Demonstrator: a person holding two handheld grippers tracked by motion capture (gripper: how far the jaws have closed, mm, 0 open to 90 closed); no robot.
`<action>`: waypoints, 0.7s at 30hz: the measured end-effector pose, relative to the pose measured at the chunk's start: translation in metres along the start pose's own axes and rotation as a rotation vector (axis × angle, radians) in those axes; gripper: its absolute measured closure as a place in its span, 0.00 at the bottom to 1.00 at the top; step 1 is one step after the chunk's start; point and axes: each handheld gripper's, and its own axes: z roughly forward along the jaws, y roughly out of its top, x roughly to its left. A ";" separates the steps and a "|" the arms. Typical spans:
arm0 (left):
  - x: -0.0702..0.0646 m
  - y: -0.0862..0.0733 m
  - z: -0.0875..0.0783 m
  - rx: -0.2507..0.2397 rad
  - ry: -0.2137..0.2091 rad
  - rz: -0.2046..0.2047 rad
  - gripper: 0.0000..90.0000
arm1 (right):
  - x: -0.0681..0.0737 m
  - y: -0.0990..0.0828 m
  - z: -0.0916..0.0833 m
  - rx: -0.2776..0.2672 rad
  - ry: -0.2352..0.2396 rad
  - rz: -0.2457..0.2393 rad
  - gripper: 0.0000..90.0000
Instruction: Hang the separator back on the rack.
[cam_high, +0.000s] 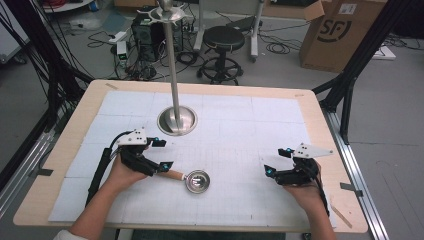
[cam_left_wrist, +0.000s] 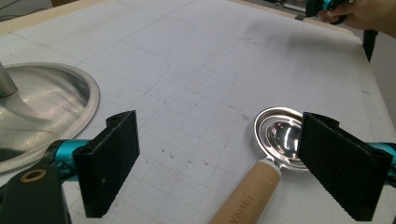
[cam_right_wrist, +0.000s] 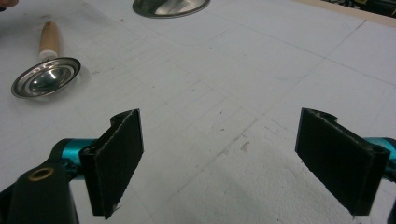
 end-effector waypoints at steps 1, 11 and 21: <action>0.000 0.000 0.000 -0.001 0.001 -0.001 0.15 | 0.000 0.000 0.000 0.002 -0.001 0.002 0.15; -0.004 0.001 -0.001 0.020 -0.019 0.010 0.16 | -0.001 0.001 -0.001 -0.005 -0.001 -0.001 0.16; -0.003 0.004 0.005 0.060 -0.020 0.033 0.16 | -0.002 0.001 0.002 0.000 -0.002 0.000 0.16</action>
